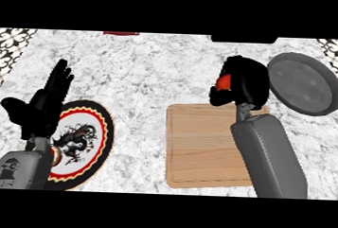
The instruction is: Pick the tomato from the cutting board and place it in the pan
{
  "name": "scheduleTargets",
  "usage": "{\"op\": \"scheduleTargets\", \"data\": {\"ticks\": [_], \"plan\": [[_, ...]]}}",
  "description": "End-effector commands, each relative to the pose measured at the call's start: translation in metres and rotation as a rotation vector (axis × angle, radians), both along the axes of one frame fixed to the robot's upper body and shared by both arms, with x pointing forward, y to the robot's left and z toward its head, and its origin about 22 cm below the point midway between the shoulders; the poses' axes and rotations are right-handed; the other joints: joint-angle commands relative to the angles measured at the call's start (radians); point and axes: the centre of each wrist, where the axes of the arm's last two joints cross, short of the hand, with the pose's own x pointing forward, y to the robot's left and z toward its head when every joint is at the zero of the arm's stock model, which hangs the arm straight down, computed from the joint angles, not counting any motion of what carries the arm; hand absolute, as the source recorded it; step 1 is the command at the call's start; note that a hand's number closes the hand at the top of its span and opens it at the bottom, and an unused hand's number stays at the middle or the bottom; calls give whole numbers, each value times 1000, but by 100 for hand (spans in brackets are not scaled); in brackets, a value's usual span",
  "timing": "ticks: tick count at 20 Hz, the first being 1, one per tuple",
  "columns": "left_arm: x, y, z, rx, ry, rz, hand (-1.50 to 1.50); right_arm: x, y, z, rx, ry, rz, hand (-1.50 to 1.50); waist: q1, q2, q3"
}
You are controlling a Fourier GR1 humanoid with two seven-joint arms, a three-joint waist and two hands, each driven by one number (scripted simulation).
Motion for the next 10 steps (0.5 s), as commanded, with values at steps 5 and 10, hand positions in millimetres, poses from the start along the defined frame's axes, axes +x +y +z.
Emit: {"op": "scheduleTargets", "data": {"ticks": [5,10], "plan": [[0,-1,10,-6,3,1,0,13,-31,38,195,-189,-178,150,10,7,1],[1,2,-6,17,-16,-12,0,35,-108,64,332,-249,-218,150,12,11,1]]}}
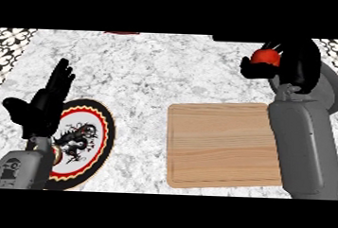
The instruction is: Pick the tomato from the cutting board and place it in the pan
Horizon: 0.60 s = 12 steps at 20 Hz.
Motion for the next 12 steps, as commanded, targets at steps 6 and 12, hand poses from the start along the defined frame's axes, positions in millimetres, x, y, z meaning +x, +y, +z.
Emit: {"op": "scheduleTargets", "data": {"ticks": [6,12], "plan": [[10,0,-3,17,-1,-14,0,28,-130,-11,-9,-52,-157,150,15,9,0],[7,-9,10,8,-16,-27,0,16,-202,-47,-184,10,-268,150,43,17,3]]}}
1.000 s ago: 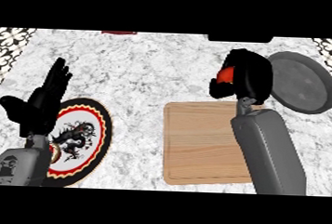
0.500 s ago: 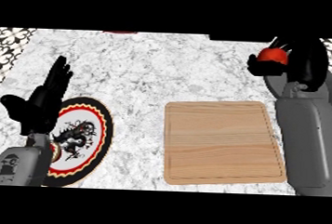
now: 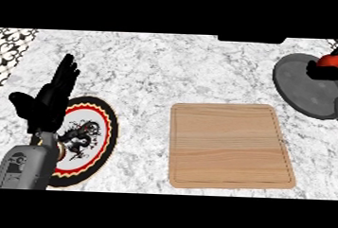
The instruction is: Pick the tomato from the cutting board and place it in the pan
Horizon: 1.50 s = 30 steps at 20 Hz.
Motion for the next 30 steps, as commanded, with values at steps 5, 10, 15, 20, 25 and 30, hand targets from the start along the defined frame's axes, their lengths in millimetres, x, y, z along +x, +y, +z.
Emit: {"op": "scheduleTargets", "data": {"ticks": [5,10,15,20,25,30], "plan": [[7,0,12,-10,-9,-34,0,-18,-74,-33,-58,23,-101,150,28,14,3],[7,-8,16,-2,-24,-45,0,-30,-82,-58,-44,24,-115,150,47,22,6],[5,-16,11,-13,-40,-50,0,-38,-91,-69,256,108,-54,-150,49,25,9],[7,-21,13,-13,-39,-54,0,-40,-86,-82,403,135,39,-150,55,28,10],[5,-12,13,-18,-27,-54,0,-42,-98,-69,374,-26,49,-150,51,25,9],[2,-27,4,-3,-22,-34,0,-47,-101,-74,448,-253,56,-150,18,11,7]]}}
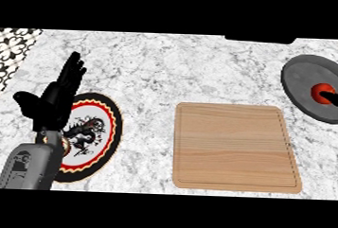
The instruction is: Pick the tomato from the cutting board and place it in the pan
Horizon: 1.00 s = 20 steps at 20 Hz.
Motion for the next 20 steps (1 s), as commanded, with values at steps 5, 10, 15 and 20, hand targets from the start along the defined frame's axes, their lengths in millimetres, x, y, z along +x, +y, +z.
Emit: {"op": "scheduleTargets", "data": {"ticks": [5,10,15,20], "plan": [[-6,20,-13,-4,22,53,0,-29,-17,-24,232,-221,74,-150,-44,-20,-6],[-8,41,4,9,18,75,0,-56,-41,-25,257,-274,186,-150,-70,-34,-10],[-33,28,1,7,31,94,0,-82,-51,-32,263,-282,220,-150,-82,-44,-12],[-25,45,-5,34,25,94,0,-127,-60,-44,269,-270,248,-150,-99,-45,-14]]}}
